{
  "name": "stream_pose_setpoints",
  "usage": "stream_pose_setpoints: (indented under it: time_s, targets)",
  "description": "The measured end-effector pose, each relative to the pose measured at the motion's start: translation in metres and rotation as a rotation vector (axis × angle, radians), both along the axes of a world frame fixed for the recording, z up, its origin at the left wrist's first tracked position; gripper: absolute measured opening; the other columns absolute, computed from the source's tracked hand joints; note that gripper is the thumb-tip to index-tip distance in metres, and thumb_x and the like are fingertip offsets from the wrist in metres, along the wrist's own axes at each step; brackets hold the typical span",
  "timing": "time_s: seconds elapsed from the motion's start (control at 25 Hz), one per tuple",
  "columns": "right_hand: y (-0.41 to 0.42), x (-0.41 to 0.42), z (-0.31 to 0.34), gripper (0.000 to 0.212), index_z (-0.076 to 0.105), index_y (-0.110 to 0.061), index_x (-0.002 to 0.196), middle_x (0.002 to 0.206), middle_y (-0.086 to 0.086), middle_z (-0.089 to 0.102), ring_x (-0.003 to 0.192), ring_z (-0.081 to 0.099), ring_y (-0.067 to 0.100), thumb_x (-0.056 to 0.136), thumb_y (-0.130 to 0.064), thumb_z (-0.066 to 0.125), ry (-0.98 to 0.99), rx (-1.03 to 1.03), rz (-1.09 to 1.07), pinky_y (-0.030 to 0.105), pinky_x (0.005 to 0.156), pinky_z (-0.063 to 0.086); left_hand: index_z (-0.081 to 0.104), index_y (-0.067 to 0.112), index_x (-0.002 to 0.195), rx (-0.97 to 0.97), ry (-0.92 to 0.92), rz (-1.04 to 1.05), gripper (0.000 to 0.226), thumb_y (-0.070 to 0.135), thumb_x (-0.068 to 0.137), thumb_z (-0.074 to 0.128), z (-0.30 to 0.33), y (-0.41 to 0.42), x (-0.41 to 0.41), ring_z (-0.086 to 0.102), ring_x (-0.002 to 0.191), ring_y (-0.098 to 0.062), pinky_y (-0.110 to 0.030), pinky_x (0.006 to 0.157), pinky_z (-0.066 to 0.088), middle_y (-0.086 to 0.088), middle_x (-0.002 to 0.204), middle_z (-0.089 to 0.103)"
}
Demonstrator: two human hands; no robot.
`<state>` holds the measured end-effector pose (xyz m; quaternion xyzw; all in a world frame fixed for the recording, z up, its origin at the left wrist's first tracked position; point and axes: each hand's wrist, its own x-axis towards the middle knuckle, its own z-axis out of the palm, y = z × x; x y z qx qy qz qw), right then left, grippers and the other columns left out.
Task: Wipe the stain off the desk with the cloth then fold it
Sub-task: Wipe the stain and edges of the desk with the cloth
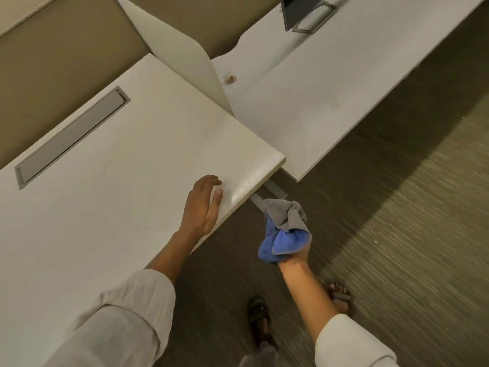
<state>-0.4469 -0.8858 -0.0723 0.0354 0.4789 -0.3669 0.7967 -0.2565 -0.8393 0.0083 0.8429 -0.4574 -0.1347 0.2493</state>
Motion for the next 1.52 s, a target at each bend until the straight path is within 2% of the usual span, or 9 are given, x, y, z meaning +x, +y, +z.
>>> stream_pose_setpoints:
  time_s: [0.08,0.24,0.52,0.64,0.76,0.84,1.0,1.2,1.52]
  targets:
    - [0.022,0.02,-0.003,0.04,0.038,-0.001,0.142,0.098,0.001,0.058,0.083,0.058,0.013,0.104,-0.013,0.031,-0.036,-0.032,-0.123,0.023,0.062,0.055,0.055,0.016,0.131,0.007,-0.038,-0.193,0.06,0.053,0.097,0.024,-0.011,-0.002,0.016,0.037,0.139,-0.02,-0.041,0.116,0.029,-0.003,0.147,0.047]
    - [0.073,0.067,-0.006,0.049,0.061,-0.011,0.123,0.122,0.016,0.062,0.102,0.061,0.026,0.077,-0.026,0.063,-0.103,0.084,-0.228,0.041,0.093,0.048,0.052,0.012,0.136,-0.001,-0.067,-0.384,0.059,0.049,0.099,0.025,-0.027,-0.007,0.04,0.032,0.143,-0.019,-0.044,0.118,0.027,-0.005,0.149,0.046]
    - [0.103,0.147,0.019,0.041,0.057,-0.043,0.126,0.125,-0.009,0.063,0.112,0.063,0.01,0.089,-0.028,0.066,0.182,-0.234,-0.241,0.032,0.088,0.056,0.055,0.014,0.133,-0.131,0.016,-0.353,0.05,0.042,0.101,0.028,-0.033,-0.024,0.051,0.035,0.141,-0.016,-0.044,0.116,0.03,-0.004,0.147,0.049]
    - [0.101,0.173,0.025,0.045,0.051,-0.025,0.137,0.136,-0.006,0.056,0.125,0.053,0.006,0.093,-0.02,0.062,0.651,-0.459,-0.282,0.032,0.1,0.05,0.056,0.015,0.131,-0.201,0.099,-0.273,0.049,0.042,0.102,0.027,-0.032,-0.031,0.054,0.041,0.137,-0.015,-0.037,0.114,0.033,-0.002,0.145,0.051]
    - [0.088,0.188,0.019,0.046,0.052,-0.005,0.135,0.138,0.005,0.056,0.131,0.05,0.012,0.09,-0.005,0.064,0.878,-0.559,-0.365,0.027,0.106,0.044,0.055,0.015,0.132,-0.22,0.14,-0.239,0.049,0.043,0.101,0.028,-0.03,-0.041,0.053,0.044,0.132,-0.009,-0.021,0.11,0.034,0.0,0.143,0.052]
    - [0.07,0.186,0.016,0.046,0.052,-0.004,0.135,0.138,0.006,0.056,0.131,0.049,0.013,0.09,-0.006,0.063,0.903,-0.584,-0.367,0.022,0.106,0.042,0.055,0.014,0.132,-0.225,0.15,-0.252,0.05,0.042,0.101,0.028,-0.031,-0.05,0.052,0.044,0.131,-0.008,-0.012,0.106,0.032,-0.001,0.142,0.053]
    - [-0.005,0.165,0.013,0.046,0.051,-0.011,0.137,0.14,0.005,0.053,0.132,0.044,0.005,0.091,-0.012,0.062,0.895,-0.607,-0.385,0.014,0.103,0.041,0.054,0.009,0.133,-0.243,0.184,-0.262,0.048,0.035,0.101,0.028,-0.034,-0.062,0.049,0.046,0.132,-0.016,-0.029,0.112,0.036,-0.006,0.14,0.054]
    - [-0.085,0.139,0.014,0.043,0.052,-0.008,0.133,0.136,0.007,0.055,0.127,0.051,0.015,0.091,-0.007,0.063,0.867,-0.636,-0.439,0.035,0.104,0.048,0.053,0.008,0.134,-0.253,0.206,-0.283,0.05,0.036,0.1,0.028,-0.029,-0.074,0.047,0.047,0.131,-0.016,-0.03,0.112,0.037,-0.006,0.14,0.055]
    - [0.039,0.174,0.008,0.052,0.05,-0.011,0.137,0.143,0.004,0.05,0.135,0.044,0.011,0.086,-0.005,0.059,0.964,-0.683,-0.326,0.029,0.108,0.042,0.051,0.01,0.136,-0.201,0.217,-0.381,0.053,0.042,0.1,0.028,-0.029,-0.065,0.041,0.046,0.126,-0.006,-0.002,0.101,0.031,-0.004,0.141,0.054]
